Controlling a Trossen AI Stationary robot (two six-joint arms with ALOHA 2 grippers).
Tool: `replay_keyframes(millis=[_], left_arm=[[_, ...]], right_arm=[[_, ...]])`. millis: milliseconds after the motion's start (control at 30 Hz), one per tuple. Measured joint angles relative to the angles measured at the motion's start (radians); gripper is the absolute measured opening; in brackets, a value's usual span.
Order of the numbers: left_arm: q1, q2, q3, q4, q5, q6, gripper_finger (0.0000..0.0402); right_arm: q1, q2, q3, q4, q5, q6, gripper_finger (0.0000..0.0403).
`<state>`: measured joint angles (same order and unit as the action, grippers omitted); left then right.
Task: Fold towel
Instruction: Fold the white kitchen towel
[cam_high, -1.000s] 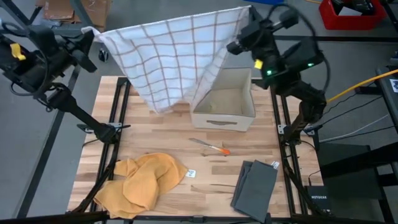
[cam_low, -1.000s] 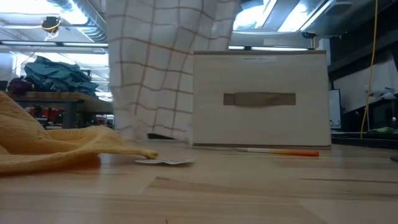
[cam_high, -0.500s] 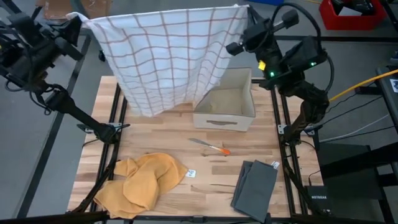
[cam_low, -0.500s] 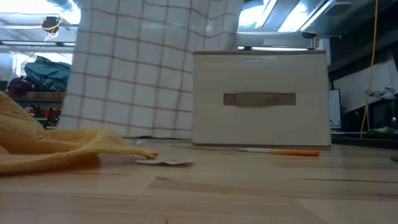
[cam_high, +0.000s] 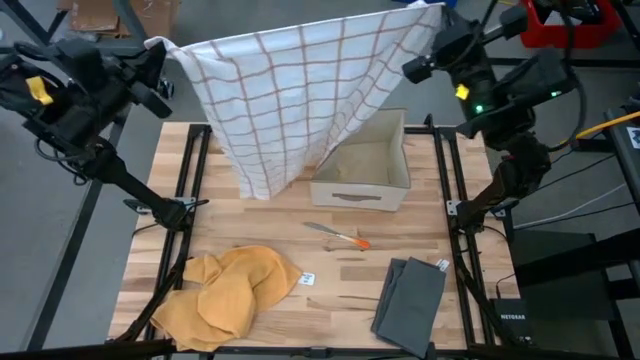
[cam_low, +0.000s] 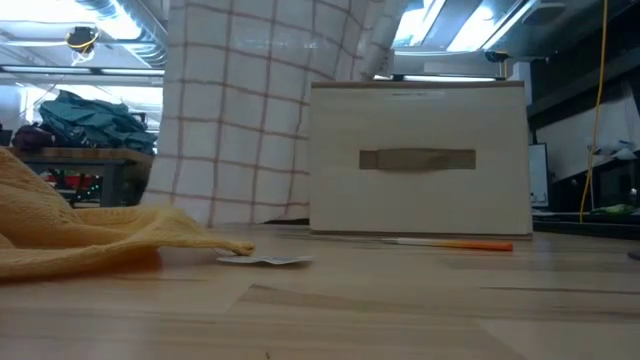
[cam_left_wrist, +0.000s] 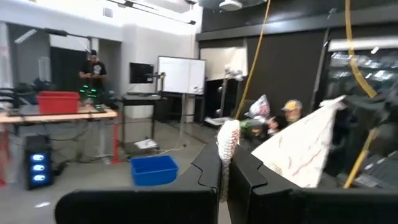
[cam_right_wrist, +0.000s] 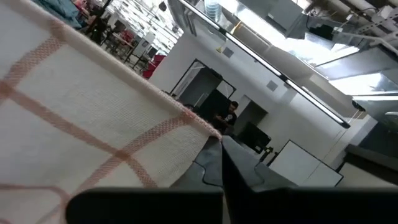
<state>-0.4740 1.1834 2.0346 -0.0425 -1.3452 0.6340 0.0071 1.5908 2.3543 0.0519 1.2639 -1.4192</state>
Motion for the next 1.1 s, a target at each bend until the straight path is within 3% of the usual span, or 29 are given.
replay_keyframes(millis=[200,467,667,967,1100], left_arm=[[0.0,0.05,0.0,-0.006,0.078,-0.029,0.0],[0.0,0.102,0.0,-0.001,0.082,0.019,0.0],[0.002,0.144,0.0,-0.04,0.085,-0.025,0.0],[0.093,0.234,0.001,-0.162,0.212,-0.146,0.0],[0.153,0.258,0.0,-0.149,0.339,-0.153,0.0]], right_arm=[[0.0,-0.06,0.0,-0.106,0.035,0.016,0.0001],[-0.001,-0.095,0.0,-0.187,0.063,0.063,0.0001],[-0.001,-0.099,0.002,-0.184,0.072,0.064,0.0001],[-0.002,-0.096,0.002,-0.184,0.07,0.061,0.0001],[-0.002,-0.096,0.002,-0.184,0.063,0.061,0.0001]])
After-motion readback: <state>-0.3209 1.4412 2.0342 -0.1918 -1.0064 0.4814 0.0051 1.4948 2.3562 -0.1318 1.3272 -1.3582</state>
